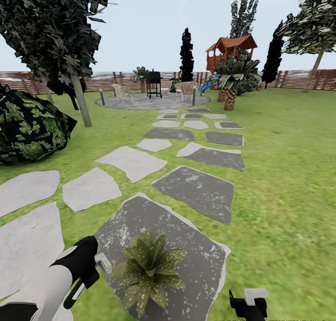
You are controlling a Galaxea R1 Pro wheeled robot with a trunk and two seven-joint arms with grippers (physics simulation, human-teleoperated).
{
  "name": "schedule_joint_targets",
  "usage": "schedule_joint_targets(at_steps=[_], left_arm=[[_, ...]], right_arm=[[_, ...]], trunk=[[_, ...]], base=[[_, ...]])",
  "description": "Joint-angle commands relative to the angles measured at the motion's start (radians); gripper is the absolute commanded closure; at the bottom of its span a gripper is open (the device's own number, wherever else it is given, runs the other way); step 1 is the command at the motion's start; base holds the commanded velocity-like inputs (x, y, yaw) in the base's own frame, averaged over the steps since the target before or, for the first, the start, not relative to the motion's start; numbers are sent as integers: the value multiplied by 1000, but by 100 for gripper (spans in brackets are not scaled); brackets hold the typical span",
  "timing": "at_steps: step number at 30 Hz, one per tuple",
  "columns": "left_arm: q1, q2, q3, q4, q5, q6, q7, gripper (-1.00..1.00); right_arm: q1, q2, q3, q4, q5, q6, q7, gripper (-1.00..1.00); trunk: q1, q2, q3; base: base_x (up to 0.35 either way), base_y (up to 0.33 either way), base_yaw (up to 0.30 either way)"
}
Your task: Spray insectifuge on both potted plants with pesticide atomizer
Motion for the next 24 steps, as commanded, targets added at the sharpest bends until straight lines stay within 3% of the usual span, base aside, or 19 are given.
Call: schedule_joint_targets(at_steps=[1,7,14,24], left_arm=[[0,1,-7,-4,-4,2,-9,100],[5,1,-8,-6,-4,2,-7,100],[6,0,-5,-6,-4,1,-7,100],[5,0,-6,-6,-4,2,-9,100]], right_arm=[[-1,0,2,1,7,-2,-8,-100],[-1,-2,2,1,7,-2,-8,-100],[-1,-3,2,1,7,-2,-9,-100],[-1,0,1,1,5,-2,-9,-100]], trunk=[[0,0,-1],[0,0,-1],[0,0,-1],[0,0,-1]], base=[[4,64,-44],[-9,24,-7],[-58,251,0],[6,14,-67]])
